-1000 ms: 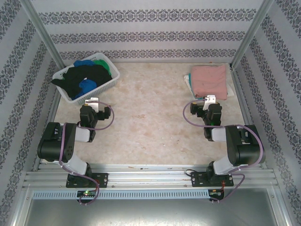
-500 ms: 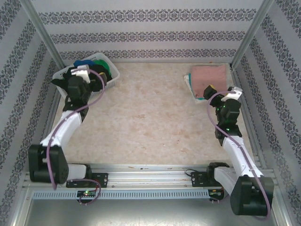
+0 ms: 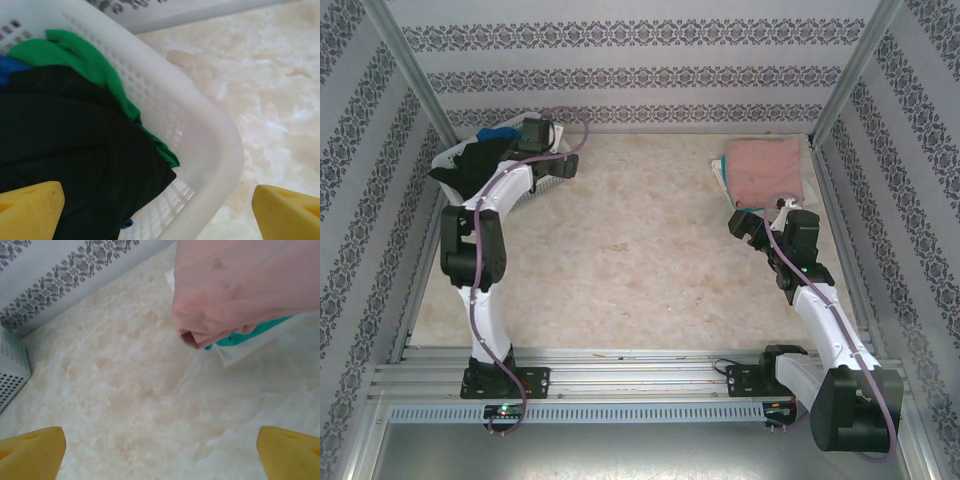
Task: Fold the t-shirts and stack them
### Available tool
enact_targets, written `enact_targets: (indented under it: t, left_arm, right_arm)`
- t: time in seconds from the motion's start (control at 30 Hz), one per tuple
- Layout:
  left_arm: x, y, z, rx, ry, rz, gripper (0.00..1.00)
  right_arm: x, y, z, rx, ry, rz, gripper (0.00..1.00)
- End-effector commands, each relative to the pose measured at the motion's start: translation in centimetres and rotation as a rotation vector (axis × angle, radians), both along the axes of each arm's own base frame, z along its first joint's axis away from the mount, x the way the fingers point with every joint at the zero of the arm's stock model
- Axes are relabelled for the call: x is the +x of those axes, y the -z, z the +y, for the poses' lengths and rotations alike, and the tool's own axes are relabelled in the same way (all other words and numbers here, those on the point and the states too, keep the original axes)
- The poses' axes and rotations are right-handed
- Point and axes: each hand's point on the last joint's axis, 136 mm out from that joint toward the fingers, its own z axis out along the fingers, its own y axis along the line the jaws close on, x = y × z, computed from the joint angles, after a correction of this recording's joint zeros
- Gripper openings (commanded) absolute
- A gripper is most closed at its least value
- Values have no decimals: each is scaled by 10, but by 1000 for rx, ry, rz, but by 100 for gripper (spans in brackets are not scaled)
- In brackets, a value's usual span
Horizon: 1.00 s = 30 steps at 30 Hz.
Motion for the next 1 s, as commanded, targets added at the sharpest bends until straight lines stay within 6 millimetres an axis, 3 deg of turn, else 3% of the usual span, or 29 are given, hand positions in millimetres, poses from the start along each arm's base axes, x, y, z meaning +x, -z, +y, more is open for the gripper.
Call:
enact_targets:
  t: [0.0,0.27,0.43,0.57,0.77,0.97]
  left_arm:
    - [-3,21,-5,134,70,116,96]
    - [14,46,-4,173,61,186,83]
    - [14,57,-17,154,100,225,57]
    - [4,55,-46,103,181,248,42]
    - [-30,38,-116,87,347,256,18]
    - [-78,32,-194,16,453,286,15]
  right_arm:
    - [-6,-3,10,-13,-62,1,98]
    - [-9,-2,11,-13,-64,4,98]
    - [-8,-1,9,-18,-57,7,98]
    - [-7,-1,9,-11,-54,9,98]
    - [-8,0,10,-9,-56,21,98]
    - [-11,0,6,-33,-45,39,98]
